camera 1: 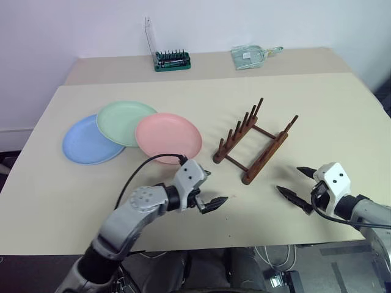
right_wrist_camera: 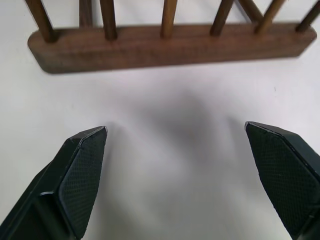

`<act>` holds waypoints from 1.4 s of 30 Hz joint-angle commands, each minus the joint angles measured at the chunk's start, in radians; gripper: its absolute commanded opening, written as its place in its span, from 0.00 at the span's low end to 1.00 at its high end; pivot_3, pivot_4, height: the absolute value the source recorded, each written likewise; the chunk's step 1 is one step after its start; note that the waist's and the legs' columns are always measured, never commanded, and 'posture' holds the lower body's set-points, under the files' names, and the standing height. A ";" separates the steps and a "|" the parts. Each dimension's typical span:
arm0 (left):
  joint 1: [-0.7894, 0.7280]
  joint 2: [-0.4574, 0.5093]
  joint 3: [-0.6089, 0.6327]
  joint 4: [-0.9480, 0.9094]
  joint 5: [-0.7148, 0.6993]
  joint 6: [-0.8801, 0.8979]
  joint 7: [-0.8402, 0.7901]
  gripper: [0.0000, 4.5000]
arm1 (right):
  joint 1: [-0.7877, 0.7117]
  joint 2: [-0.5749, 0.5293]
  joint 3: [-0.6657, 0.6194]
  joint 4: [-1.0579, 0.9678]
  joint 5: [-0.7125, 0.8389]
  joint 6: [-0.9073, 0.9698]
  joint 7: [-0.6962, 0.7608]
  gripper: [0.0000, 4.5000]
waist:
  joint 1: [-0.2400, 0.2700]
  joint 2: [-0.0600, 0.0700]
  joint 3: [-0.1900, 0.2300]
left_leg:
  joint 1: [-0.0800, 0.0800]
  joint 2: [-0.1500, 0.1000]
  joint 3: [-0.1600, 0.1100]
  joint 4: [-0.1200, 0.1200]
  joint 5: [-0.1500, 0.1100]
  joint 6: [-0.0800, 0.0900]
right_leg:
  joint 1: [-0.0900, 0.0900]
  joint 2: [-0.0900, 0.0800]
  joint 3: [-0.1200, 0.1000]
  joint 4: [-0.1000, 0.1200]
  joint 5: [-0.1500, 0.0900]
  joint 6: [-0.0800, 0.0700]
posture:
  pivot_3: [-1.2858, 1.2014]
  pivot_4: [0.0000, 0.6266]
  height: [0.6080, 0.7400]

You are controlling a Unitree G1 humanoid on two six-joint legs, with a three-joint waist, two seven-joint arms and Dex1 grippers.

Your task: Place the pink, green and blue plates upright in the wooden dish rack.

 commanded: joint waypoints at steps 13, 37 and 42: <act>-0.171 -0.395 -0.164 0.324 0.229 0.103 0.365 0.99 | 0.019 0.004 -0.019 -0.061 0.025 -0.003 -0.006 1.00 | 0.022 -0.001 0.000 | 0.001 -0.001 0.000 0.002 0.000 0.001 | 0.003 0.000 0.000 -0.001 0.001 0.002 | 0.52 0.24 1.00; -0.540 -0.232 -0.112 0.913 0.269 -0.680 -0.269 0.17 | 0.068 0.012 -0.045 -0.136 0.022 0.019 -0.039 1.00 | 0.024 0.003 -0.003 | -0.001 -0.001 0.002 0.002 0.001 0.000 | 0.001 0.000 0.000 -0.001 0.002 0.002 | 0.52 0.24 1.00; -0.643 -0.235 -0.048 1.126 0.249 -0.755 -0.404 0.28 | 0.097 0.024 -0.054 -0.163 0.023 0.031 -0.064 1.00 | 0.024 0.002 -0.002 | -0.001 -0.001 0.001 0.002 0.000 0.002 | 0.001 -0.001 0.000 -0.003 0.002 0.003 | 0.52 0.24 1.00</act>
